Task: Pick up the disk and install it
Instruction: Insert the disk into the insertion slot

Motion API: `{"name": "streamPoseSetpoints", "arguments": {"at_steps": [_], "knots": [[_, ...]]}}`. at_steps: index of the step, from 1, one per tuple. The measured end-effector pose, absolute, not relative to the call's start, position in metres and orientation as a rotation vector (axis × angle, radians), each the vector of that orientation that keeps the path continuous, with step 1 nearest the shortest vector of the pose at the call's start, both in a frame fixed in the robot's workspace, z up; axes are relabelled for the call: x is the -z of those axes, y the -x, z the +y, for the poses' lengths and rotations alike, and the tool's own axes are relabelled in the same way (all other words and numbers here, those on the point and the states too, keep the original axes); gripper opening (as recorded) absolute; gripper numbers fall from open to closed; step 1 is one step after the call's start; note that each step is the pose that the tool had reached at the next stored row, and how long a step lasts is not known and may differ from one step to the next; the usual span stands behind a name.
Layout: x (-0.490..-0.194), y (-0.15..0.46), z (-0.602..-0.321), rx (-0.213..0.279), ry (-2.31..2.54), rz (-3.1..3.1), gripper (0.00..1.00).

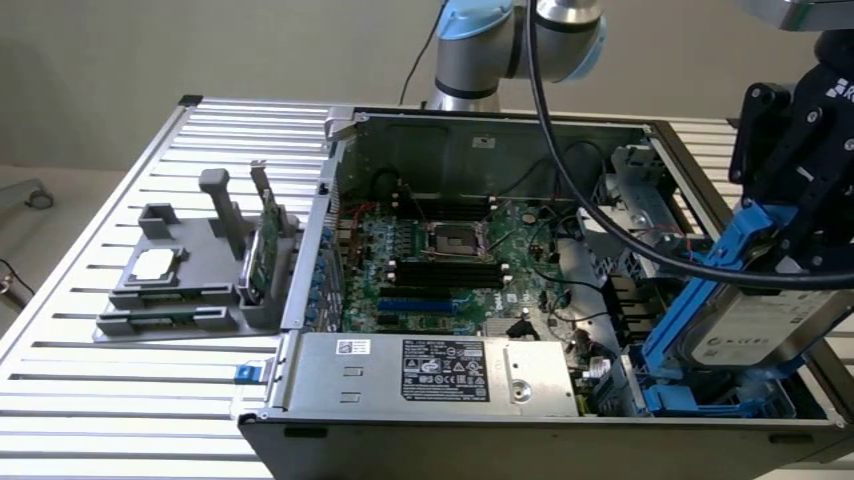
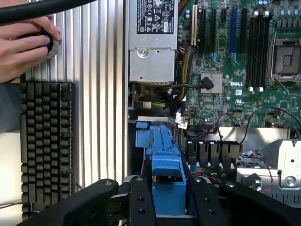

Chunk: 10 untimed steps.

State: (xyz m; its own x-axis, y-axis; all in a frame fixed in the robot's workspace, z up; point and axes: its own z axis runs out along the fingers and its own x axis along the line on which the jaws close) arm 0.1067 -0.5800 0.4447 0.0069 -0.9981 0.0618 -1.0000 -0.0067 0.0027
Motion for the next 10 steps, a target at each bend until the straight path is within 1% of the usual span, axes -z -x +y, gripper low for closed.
{"name": "streamPoseSetpoints", "arguments": {"at_steps": [10], "knots": [[-0.4393, -0.1051, -0.5775, -0.055, -2.195, -2.189, 0.32]]}}
